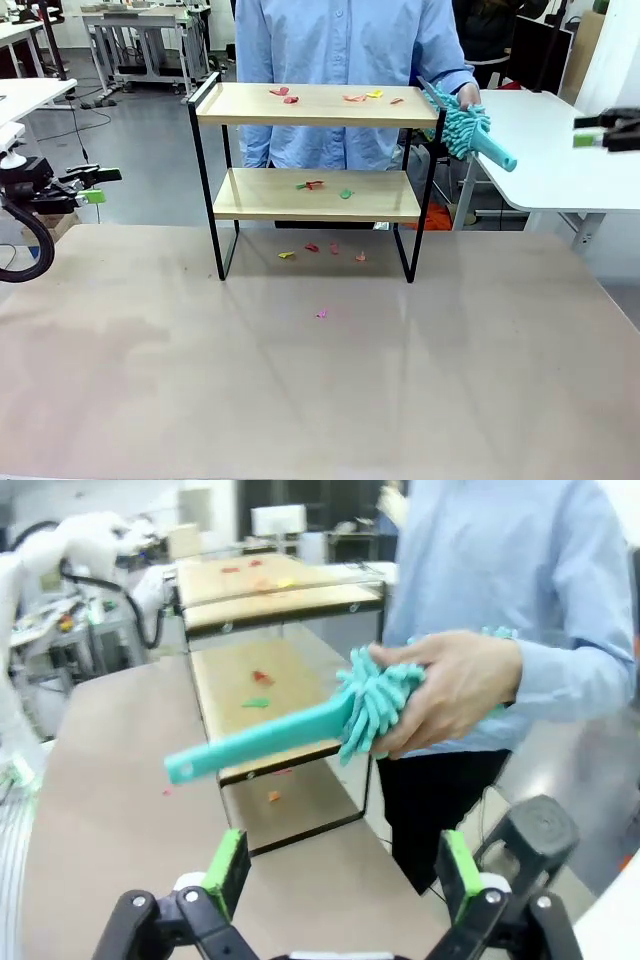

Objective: Clean the shelf.
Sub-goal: Pick up the Duster handed by the human.

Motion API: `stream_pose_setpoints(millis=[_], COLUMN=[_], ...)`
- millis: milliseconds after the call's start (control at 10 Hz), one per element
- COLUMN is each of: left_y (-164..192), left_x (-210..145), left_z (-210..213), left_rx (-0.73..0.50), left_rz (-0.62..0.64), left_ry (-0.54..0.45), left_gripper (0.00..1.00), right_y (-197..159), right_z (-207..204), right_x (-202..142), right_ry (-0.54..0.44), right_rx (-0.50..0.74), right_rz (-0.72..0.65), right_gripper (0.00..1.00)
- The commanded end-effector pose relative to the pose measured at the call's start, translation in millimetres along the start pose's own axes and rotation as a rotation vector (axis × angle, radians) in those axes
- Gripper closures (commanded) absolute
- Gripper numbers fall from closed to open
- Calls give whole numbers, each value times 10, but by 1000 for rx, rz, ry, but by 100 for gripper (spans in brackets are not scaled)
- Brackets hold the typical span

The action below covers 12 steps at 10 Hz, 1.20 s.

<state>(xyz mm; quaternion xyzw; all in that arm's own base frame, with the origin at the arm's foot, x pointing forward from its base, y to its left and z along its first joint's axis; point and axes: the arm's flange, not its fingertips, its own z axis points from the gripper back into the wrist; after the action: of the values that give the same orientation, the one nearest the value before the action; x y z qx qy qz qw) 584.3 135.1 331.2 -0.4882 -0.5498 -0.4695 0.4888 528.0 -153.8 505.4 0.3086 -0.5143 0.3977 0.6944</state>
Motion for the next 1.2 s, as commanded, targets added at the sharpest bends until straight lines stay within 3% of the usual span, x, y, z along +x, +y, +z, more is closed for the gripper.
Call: stream_pose_setpoints(millis=[0,300,500,600,700,1100], left_y=[-5,-5,-5,-5,-5,-5], left_x=[28,28,28,28,28,28], left_z=[1,1,1,1,1,1], left_rx=[-3,-3,-3,-3,-3,-3], left_rz=[-4,-4,-4,-4,-4,-4], left_ry=[2,2,2,2,2,2], left_gripper=[0,0,0,0,0,0], right_y=[574,1172,1318,1299,1347,1347], right_z=[-192,-601,-1035,-1135,-907,-907], right_x=[509,1079,1260,1304,1250,1250], right_ry=[175,366,486,498,407,407], right_rx=[-105,-258,-352,-399,-326,-326], right_rz=[-131,-201,-231,-231,-161,-161], right_gripper=[0,0,0,0,0,0])
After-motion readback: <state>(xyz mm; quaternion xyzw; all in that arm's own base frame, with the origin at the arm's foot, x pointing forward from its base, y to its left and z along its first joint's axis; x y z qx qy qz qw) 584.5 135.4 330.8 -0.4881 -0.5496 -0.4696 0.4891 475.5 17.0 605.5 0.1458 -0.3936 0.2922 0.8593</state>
